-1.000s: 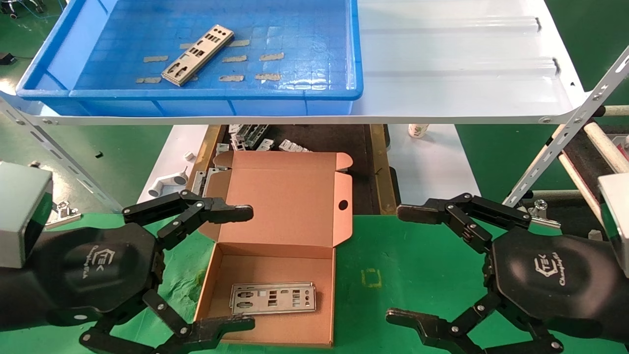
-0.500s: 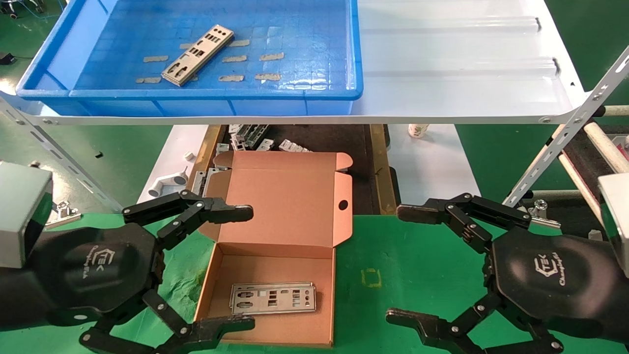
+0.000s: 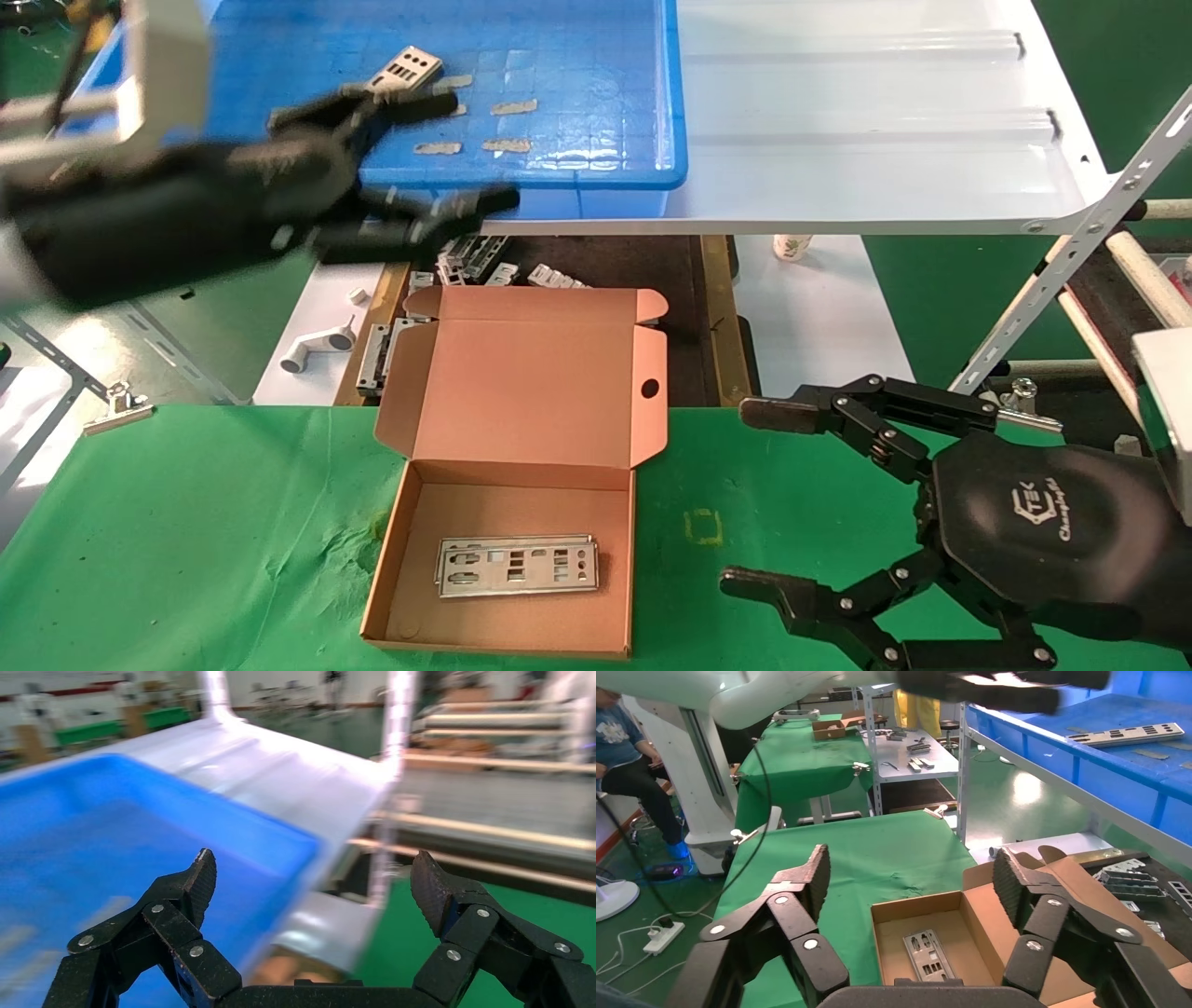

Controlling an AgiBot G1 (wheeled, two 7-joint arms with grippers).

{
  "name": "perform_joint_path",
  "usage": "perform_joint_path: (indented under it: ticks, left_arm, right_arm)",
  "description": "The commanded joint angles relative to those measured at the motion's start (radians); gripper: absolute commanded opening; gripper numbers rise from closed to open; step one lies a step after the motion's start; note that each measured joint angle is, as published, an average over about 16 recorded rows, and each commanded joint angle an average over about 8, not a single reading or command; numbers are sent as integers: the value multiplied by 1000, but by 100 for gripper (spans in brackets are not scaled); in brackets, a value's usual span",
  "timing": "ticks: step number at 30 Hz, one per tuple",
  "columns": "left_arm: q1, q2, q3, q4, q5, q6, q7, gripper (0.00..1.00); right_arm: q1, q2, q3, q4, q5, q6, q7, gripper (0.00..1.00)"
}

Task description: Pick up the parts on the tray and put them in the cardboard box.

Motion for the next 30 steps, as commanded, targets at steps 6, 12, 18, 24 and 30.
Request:
perform_joint_path:
  ticks: [6, 12, 18, 24, 30]
  left_arm:
    - [-180, 99, 62, 255, 150, -79, 56, 100]
    - [-305, 146, 101, 468, 225, -78, 114, 100]
    - [-415, 184, 125, 654, 279, -120, 170, 100]
    - [-483, 226, 138, 792, 317, -242, 200, 100]
    - [-505, 259, 149, 863, 335, -278, 210, 100]
  right_arm:
    - [0, 0, 0, 0, 0, 0, 0, 0]
    - [0, 0, 0, 0, 0, 0, 0, 0]
    - [0, 0, 0, 0, 0, 0, 0, 0]
    - [0, 0, 0, 0, 0, 0, 0, 0]
    - [0, 0, 0, 0, 0, 0, 0, 0]
